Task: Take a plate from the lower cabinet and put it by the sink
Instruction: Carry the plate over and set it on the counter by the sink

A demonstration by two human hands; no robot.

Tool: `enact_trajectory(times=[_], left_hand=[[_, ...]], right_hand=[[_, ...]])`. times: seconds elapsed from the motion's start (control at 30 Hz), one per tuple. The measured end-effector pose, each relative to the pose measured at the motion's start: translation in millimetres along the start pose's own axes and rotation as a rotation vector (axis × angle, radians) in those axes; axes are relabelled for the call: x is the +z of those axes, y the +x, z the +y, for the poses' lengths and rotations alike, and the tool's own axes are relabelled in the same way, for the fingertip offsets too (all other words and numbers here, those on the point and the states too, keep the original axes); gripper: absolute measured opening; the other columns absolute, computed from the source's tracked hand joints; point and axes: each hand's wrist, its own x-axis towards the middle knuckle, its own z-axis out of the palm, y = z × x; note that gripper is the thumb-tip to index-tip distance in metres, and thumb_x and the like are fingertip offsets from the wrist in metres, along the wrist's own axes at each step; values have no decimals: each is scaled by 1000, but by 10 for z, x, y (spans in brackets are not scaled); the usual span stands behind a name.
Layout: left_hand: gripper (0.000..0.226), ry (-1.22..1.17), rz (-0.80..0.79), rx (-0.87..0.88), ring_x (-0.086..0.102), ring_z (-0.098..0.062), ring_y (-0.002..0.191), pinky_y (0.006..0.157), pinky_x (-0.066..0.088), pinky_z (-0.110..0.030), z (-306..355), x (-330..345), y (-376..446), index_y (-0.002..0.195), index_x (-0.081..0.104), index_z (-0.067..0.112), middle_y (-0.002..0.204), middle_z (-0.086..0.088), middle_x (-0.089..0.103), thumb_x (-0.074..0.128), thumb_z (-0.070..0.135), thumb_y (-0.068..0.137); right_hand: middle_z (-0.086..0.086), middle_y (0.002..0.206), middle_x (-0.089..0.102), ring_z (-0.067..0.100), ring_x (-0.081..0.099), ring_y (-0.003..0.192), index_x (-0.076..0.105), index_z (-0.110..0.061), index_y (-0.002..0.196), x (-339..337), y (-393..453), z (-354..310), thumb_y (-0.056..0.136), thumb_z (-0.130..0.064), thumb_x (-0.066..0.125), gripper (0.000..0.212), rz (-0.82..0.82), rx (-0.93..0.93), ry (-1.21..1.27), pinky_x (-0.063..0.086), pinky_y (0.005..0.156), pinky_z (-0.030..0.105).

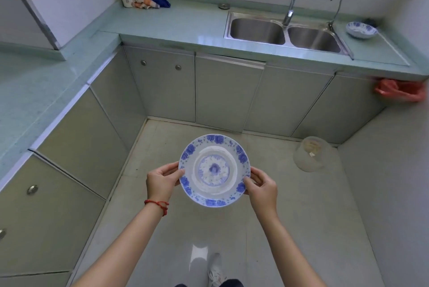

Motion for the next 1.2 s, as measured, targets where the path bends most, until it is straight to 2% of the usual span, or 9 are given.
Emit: enact_trajectory(times=[0.37,0.53,0.67,0.77,0.83,0.97,1.13,1.2], left_hand=[[24,-15,81,17,69,-18,71,59,59,-22,481,689,1099,98,67,2,78,-1,70,69,0,73],[21,-53,60,11,68,-5,58,53,55,-16,677,865,1779,92,69,5,61,13,71,69,-3,72],[23,-51,48,23,68,-6,61,56,56,-17,876,959,2468,94,69,3,75,2,71,69,-2,72],[24,-43,45,24,69,-13,68,58,57,-18,1051,1005,2979,97,68,2,81,-4,71,68,-1,73],[25,-33,30,25,69,-15,70,59,57,-18,1192,1023,3306,97,68,2,82,-5,71,69,-1,73],[24,-19,22,22,68,-6,63,57,57,-17,1453,1083,3912,96,68,4,79,-2,70,69,-1,73],[25,-4,37,22,68,-15,68,57,57,-18,1646,1218,4530,97,68,3,80,-2,70,69,-1,72],[25,11,49,20,68,-12,64,56,57,-18,1696,1298,4771,96,68,3,80,-2,70,70,-1,71]], right_hand=[[5,91,71,18,70,81,66,-10,98,207,1484,-478,80,6,57,26,-77,-15,-16,59,59,30],[7,91,72,20,70,80,66,-18,91,498,2095,-632,79,7,55,30,-63,-20,2,59,59,31],[5,90,71,10,70,74,66,-16,92,857,2659,-792,79,7,56,28,-49,-33,5,58,56,27],[3,89,71,5,69,71,66,-13,94,1144,3083,-946,79,7,55,27,-39,-19,6,57,55,23],[2,89,71,7,70,74,66,-12,96,1320,3359,-1056,80,6,56,26,-42,-20,9,57,55,23],[-2,88,72,9,70,77,66,-14,96,1648,3829,-1244,80,4,56,26,-28,-26,10,58,58,25],[2,90,72,19,69,86,66,-21,90,1941,4408,-1382,79,5,58,29,-16,-20,17,59,70,38],[3,89,71,19,69,85,66,-18,92,2027,4676,-1422,79,6,58,28,-19,-16,2,60,67,34]])
